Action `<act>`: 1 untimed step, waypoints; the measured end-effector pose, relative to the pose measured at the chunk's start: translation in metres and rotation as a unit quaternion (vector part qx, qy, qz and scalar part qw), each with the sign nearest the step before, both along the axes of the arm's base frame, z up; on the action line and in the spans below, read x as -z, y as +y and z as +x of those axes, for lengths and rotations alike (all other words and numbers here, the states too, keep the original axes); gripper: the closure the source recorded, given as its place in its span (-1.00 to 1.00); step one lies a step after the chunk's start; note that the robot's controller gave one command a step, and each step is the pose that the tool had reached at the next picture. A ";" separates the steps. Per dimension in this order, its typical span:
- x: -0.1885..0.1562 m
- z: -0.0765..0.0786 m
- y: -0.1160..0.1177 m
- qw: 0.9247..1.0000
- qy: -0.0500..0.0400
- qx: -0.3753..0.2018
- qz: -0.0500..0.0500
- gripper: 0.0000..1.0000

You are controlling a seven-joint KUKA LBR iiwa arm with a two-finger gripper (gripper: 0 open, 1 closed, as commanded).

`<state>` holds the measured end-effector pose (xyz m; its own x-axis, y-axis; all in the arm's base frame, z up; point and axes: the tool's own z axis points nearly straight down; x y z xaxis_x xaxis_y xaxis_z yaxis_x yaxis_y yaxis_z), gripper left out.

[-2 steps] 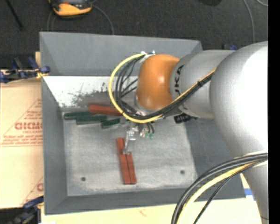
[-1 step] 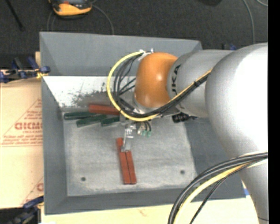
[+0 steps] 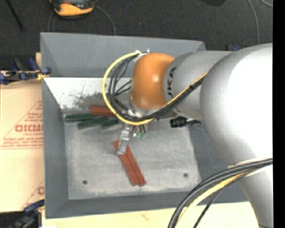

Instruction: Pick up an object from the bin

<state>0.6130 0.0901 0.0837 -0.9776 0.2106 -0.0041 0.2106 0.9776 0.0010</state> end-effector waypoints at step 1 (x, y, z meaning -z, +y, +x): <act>0.002 0.010 -0.021 0.999 -0.007 0.034 0.002 1.00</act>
Offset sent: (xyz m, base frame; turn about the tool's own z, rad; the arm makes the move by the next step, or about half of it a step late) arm 0.0000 0.0000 0.0000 0.0000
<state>0.6229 0.0686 0.0816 -0.9607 0.2772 -0.0165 0.2771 0.9608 0.0088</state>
